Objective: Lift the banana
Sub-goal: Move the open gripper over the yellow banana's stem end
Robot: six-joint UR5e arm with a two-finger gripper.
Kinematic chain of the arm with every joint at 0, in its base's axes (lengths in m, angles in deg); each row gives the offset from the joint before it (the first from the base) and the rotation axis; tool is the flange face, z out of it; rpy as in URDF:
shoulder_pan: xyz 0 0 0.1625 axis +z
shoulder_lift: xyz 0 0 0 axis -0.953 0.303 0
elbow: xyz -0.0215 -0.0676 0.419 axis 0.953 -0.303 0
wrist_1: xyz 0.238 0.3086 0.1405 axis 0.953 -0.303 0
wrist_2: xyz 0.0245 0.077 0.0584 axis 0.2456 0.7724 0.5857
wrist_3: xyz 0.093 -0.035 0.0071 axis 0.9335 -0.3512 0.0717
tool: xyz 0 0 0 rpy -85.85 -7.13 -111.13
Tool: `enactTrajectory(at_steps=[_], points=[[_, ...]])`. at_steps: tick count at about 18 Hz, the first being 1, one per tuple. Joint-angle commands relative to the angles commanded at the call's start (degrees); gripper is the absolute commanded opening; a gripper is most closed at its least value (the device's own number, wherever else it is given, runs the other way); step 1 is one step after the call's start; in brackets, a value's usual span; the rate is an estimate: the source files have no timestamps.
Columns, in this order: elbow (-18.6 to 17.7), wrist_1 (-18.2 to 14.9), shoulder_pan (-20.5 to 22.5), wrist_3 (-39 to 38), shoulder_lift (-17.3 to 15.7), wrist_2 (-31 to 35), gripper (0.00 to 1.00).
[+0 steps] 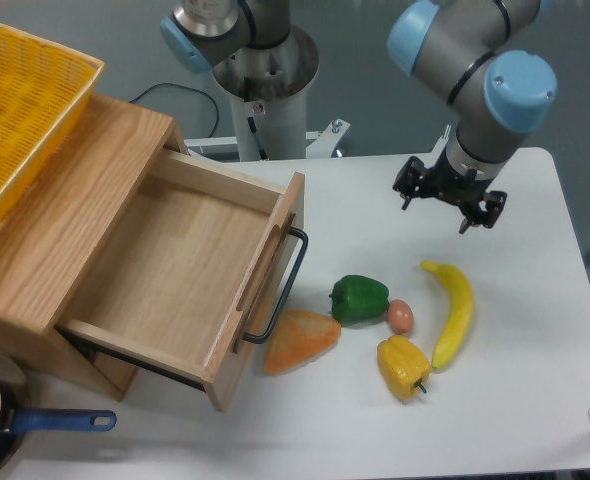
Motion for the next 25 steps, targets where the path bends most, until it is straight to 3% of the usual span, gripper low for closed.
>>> enactTrajectory(at_steps=[4, 8, 19, 25], points=[[0.62, 6.75, -0.35, -4.49, 2.29, 0.0, 1.0], [0.71, 10.36, -0.35, -4.41, 4.22, -0.09, 1.0], [1.85, 11.95, -0.35, -4.14, 8.0, -0.09, 1.0], [2.11, 14.41, -0.53, -4.14, 9.59, -0.09, 1.0]])
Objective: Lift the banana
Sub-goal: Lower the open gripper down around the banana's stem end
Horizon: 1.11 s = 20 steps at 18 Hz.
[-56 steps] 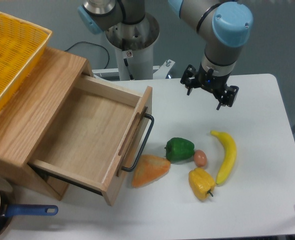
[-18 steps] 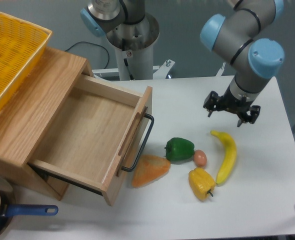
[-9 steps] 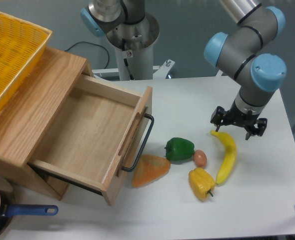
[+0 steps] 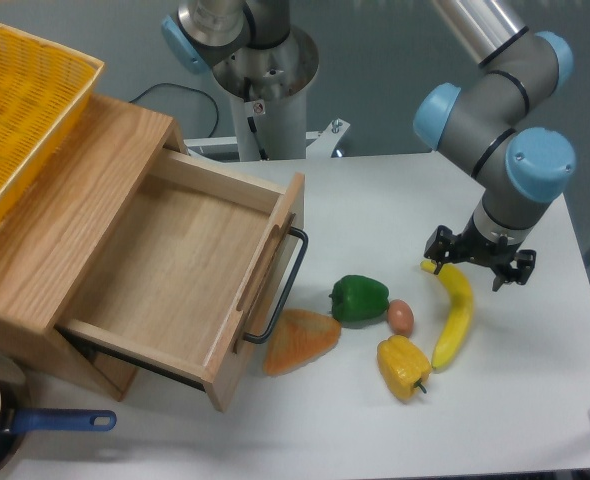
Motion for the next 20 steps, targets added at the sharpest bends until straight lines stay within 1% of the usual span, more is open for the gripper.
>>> enactTrajectory(at_steps=[7, 11, 18, 20], points=[[0.79, 0.53, -0.09, 0.18, 1.67, 0.0, 1.0], [0.79, 1.85, -0.18, 0.18, 2.64, 0.09, 1.0], [0.62, 2.02, -0.18, 0.44, 3.6, 0.18, 1.0], [0.62, 2.72, -0.26, 1.05, 4.13, 0.18, 1.0]])
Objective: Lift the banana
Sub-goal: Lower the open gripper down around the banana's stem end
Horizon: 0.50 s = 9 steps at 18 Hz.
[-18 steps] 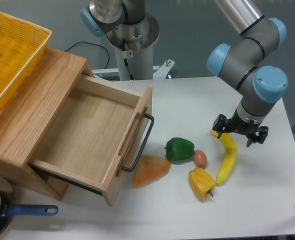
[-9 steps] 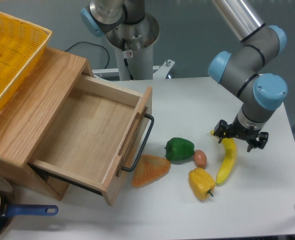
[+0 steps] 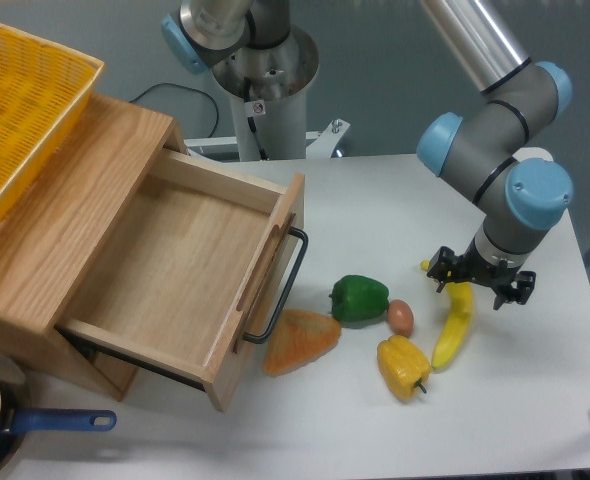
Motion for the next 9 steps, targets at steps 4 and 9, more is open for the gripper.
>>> enactTrajectory(at_steps=[4, 9], points=[[-0.26, 1.94, -0.53, 0.88, 0.35, 0.26, 1.0], [-0.35, 4.22, -0.53, 0.97, 0.88, 0.53, 1.0]])
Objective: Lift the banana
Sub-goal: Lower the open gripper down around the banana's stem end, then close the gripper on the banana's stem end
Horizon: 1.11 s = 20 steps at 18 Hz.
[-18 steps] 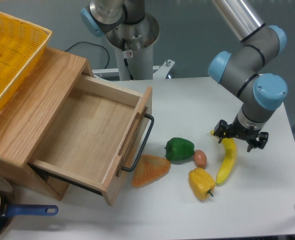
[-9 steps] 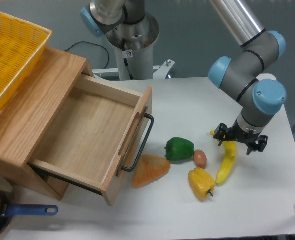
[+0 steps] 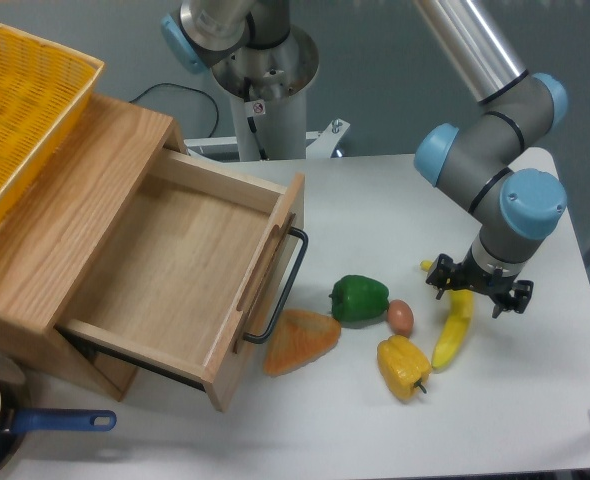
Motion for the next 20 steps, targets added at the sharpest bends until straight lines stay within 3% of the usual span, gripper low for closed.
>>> enactTrajectory(at_steps=[20], points=[[-0.18, 1.32, -0.88, -0.09, 2.11, 2.02, 0.99]])
